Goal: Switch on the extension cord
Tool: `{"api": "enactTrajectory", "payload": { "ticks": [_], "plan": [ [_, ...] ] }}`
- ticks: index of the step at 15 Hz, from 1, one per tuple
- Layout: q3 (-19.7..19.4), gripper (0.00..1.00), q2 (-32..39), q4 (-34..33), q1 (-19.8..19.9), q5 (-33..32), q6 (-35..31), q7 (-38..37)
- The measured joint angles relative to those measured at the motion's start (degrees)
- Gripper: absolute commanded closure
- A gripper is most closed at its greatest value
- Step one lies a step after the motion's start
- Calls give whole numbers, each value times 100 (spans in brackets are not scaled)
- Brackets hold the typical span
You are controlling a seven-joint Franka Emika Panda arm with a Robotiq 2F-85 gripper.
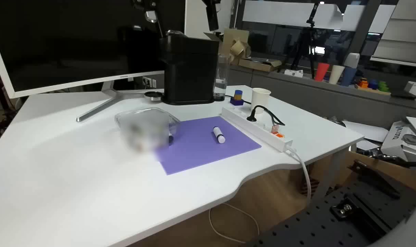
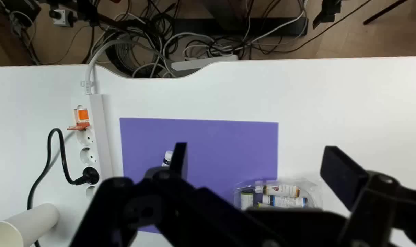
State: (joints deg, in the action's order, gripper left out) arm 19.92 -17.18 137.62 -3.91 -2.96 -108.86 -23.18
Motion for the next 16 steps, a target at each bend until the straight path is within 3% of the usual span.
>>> {"api": "enactTrajectory", "payload": {
  "ticks": [11, 16],
  "plan": [
    [0, 0, 4, -1, 0, 0, -27, 0],
    [-247, 0, -99, 173, -141, -21, -296, 44]
  ]
}}
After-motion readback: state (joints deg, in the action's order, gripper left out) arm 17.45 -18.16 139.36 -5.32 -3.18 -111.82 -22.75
